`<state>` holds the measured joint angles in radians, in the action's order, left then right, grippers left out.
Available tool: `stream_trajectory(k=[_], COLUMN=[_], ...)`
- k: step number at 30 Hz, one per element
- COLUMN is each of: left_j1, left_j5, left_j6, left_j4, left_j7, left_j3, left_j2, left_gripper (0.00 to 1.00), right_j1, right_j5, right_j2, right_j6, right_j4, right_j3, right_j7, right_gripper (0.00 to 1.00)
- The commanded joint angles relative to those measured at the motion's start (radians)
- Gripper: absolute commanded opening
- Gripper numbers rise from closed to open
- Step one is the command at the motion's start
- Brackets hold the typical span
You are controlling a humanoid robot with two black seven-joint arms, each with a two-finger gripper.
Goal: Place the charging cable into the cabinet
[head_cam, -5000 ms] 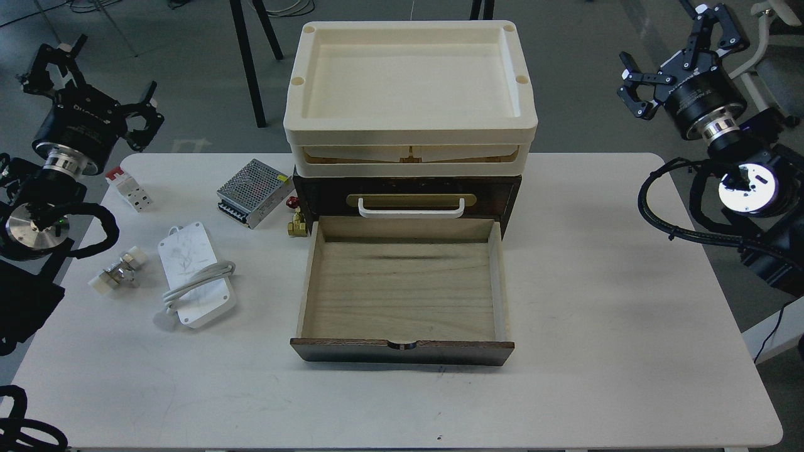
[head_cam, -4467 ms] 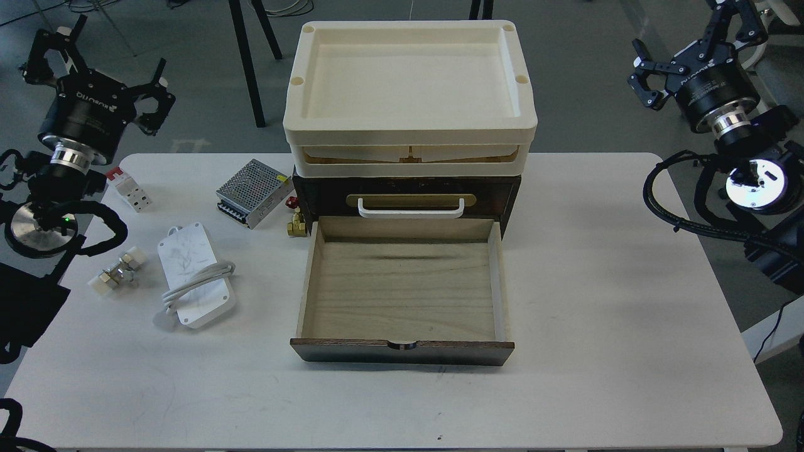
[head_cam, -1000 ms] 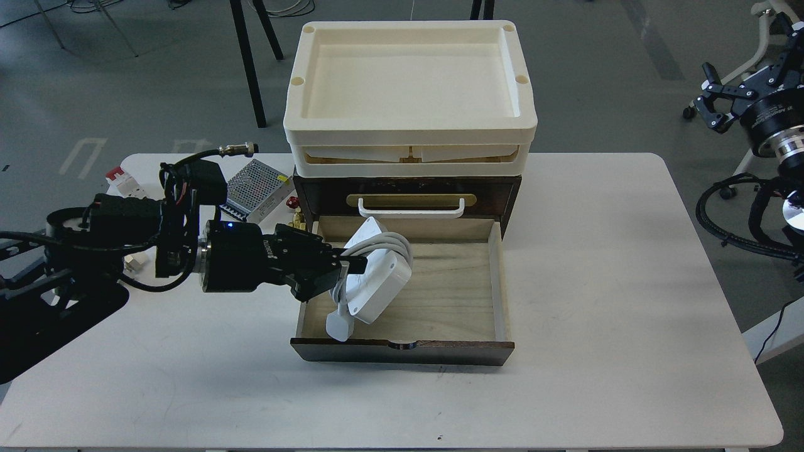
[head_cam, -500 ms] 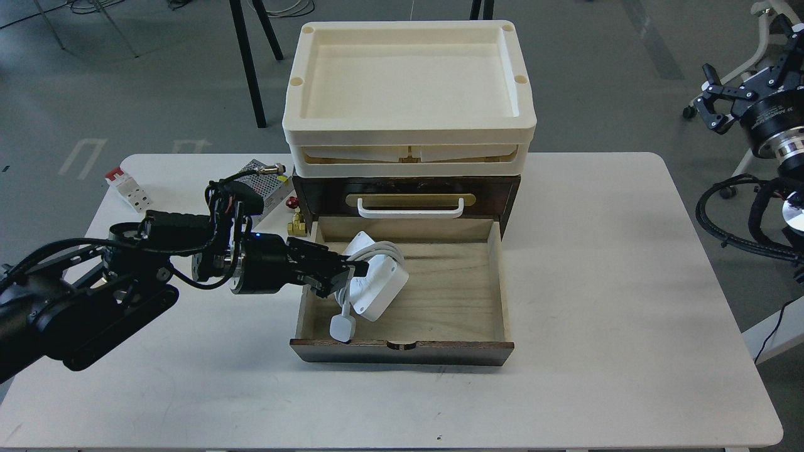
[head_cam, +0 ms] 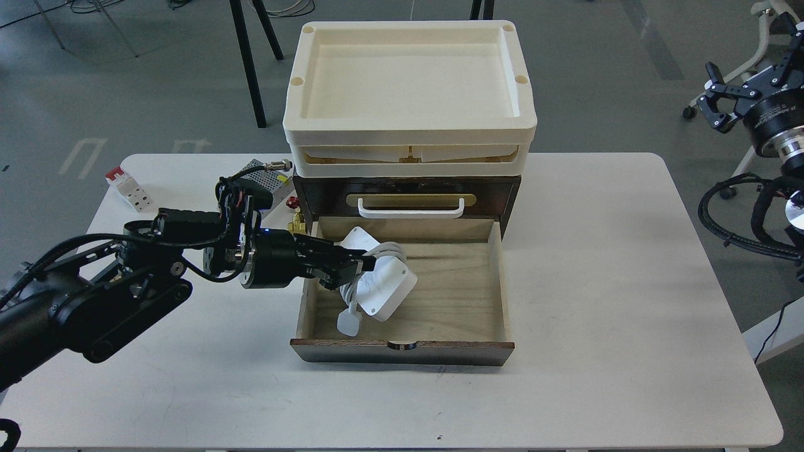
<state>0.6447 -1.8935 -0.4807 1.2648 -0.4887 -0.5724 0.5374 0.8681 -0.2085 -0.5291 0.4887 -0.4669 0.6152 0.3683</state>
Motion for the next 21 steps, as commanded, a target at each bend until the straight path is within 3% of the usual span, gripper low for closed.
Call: stream_trajectory(k=[1, 7, 10, 14, 17, 21], left_j1=[-0.002, -0.011, -0.043, -0.043, 0.010, 0.102], left_j5=[0.146, 0.435, 0.843, 1.452, 1.745, 1.973], left_j6=[-0.004, 0.001, -0.008, -0.008, -0.008, -0.008], left_j4=[0.053, 0.081, 0.049, -0.088, -0.243, -0.445], left_j7=[0.000, 0.000, 0.000, 0.000, 0.000, 0.000], left_j3=[-0.012, -0.082, -0.182, -0.207, -0.210, -0.204], left_j2=[0.025, 0.180, 0.260, 0.314, 0.299, 0.146], left_gripper=[0.99, 0.99, 1.00, 1.00, 1.00, 1.00], right_j1=[-0.001, 0.011, 0.020, 0.046, 0.046, 0.051], right_j5=[0.000, 0.001, 0.004, 0.003, 0.003, 0.001], right_j2=[0.000, 0.000, 0.001, 0.014, 0.046, 0.101], right_j6=[0.000, 0.000, 0.000, 0.000, 0.000, 0.000], right_j4=[0.001, -0.007, -0.028, -0.079, -0.079, -0.081], right_j3=[0.000, -0.002, -0.005, 0.011, 0.020, 0.058], right_j7=[0.000, 0.001, -0.002, 0.001, 0.001, 0.006], right_gripper=[1.00, 1.00, 1.00, 1.00, 1.00, 1.00])
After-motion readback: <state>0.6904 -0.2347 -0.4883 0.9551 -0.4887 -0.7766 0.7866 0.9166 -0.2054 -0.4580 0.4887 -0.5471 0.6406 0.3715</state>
